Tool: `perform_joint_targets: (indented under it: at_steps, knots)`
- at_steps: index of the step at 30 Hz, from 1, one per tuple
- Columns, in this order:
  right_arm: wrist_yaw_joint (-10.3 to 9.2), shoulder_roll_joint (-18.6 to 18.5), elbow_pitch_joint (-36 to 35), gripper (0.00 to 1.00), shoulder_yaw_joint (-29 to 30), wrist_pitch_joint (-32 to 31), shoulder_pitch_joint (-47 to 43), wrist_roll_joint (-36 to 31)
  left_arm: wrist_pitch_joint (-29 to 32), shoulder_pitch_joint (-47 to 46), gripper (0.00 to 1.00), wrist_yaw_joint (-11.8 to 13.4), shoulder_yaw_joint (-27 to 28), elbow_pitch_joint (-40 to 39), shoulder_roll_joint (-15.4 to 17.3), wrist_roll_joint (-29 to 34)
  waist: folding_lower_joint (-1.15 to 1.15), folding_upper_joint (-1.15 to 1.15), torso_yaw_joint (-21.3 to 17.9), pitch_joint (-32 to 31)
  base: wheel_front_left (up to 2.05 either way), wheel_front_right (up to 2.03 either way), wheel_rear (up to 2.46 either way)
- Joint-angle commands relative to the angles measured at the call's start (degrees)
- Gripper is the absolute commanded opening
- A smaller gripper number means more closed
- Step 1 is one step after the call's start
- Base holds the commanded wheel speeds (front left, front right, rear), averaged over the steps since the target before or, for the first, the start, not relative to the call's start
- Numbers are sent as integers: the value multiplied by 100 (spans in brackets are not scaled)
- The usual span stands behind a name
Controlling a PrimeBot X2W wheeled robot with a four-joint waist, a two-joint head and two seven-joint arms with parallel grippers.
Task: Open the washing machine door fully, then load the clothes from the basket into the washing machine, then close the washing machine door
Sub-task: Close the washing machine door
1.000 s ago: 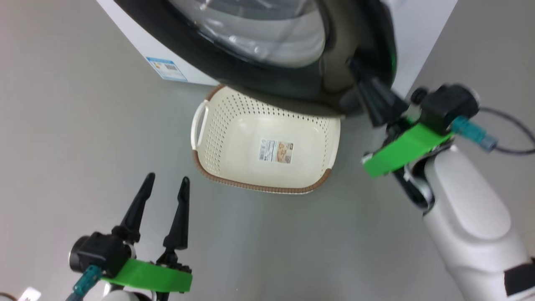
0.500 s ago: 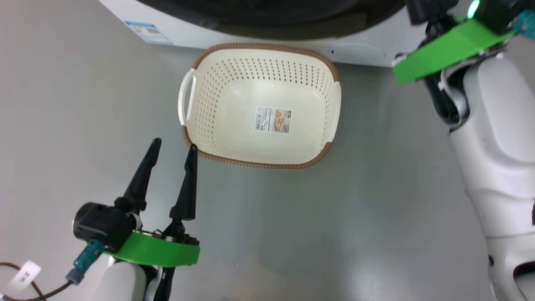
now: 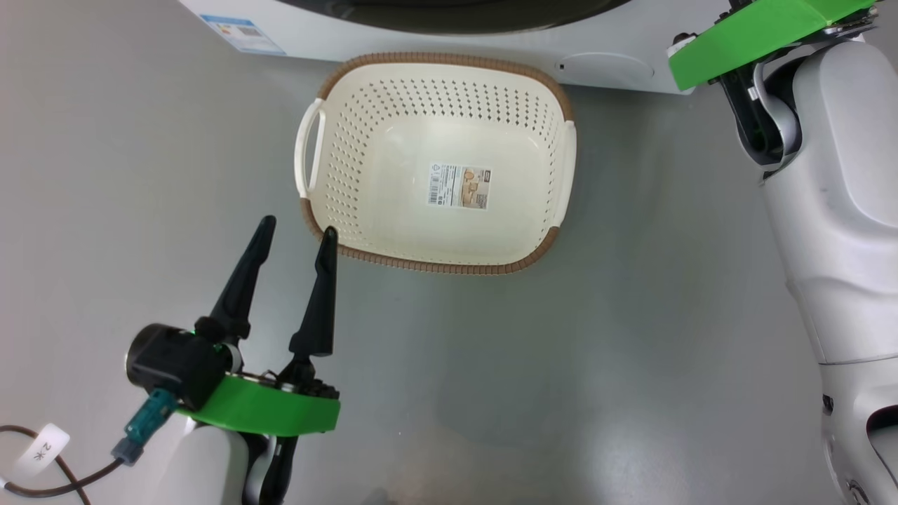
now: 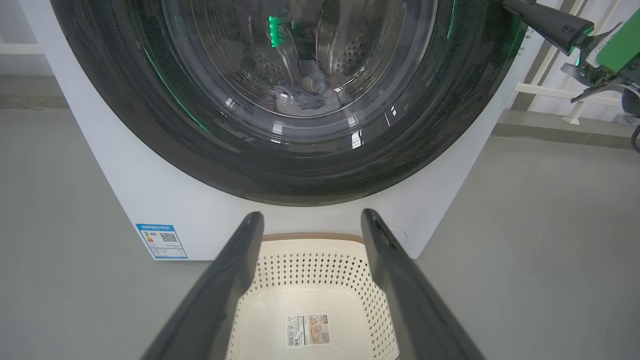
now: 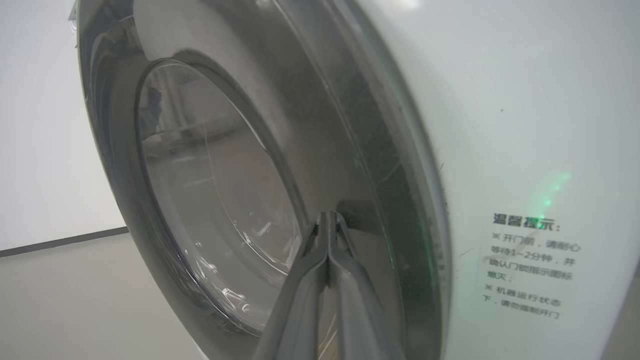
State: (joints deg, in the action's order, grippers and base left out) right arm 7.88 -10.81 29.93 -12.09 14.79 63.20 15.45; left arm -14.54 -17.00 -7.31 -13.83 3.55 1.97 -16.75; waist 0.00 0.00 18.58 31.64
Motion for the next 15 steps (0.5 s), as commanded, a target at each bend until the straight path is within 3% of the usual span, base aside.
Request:
perform_joint_targets:
  at_steps: [1, 15]
  knots:
    - [-39, 126, -142, 0, -69, 20, 23, 14, -46, -33, 100, -18, 202, -102, 120, -5, 0, 0, -26, -64, 0, 0, 0]
    - [-39, 119, -518, 0, -603, 20, -1078, 532, -46, 192, 100, -18, 460, -62, 266, 84, 0, 0, -416, -675, 0, 0, 0]
